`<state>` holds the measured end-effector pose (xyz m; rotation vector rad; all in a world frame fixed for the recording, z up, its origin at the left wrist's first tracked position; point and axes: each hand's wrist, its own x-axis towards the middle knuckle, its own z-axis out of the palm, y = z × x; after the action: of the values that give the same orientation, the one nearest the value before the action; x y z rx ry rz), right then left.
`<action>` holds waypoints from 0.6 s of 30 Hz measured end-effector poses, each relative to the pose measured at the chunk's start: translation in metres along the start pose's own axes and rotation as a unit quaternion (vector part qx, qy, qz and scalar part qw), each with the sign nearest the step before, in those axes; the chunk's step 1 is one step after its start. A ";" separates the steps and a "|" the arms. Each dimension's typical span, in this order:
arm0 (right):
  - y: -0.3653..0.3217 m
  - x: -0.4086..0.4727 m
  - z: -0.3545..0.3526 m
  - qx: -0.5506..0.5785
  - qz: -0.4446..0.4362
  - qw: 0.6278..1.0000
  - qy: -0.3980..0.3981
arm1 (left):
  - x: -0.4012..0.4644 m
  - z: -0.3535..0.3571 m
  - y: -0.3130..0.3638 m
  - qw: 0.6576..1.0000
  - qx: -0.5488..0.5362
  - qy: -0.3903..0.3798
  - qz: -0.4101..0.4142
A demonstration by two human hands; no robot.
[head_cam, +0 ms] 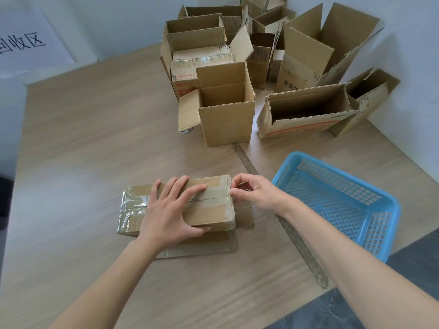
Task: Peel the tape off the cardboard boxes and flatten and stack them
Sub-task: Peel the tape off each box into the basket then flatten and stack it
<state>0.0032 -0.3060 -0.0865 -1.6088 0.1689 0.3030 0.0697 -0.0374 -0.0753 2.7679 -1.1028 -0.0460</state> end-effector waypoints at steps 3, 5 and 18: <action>0.007 -0.005 0.002 -0.003 -0.009 0.999 0.038 | 0.000 -0.001 0.001 1.000 -0.003 -0.003 -0.002; 0.012 -0.010 0.006 0.017 -0.032 0.997 0.071 | 0.000 -0.002 0.000 1.000 -0.001 -0.004 -0.001; 0.018 -0.015 0.029 0.021 -0.105 0.970 0.219 | 0.001 0.002 -0.002 1.000 0.005 0.005 0.004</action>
<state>-0.0187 -0.2791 -0.1001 -1.6181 0.3355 -0.2225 0.0712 -0.0370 -0.0771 2.7692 -1.1134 -0.0270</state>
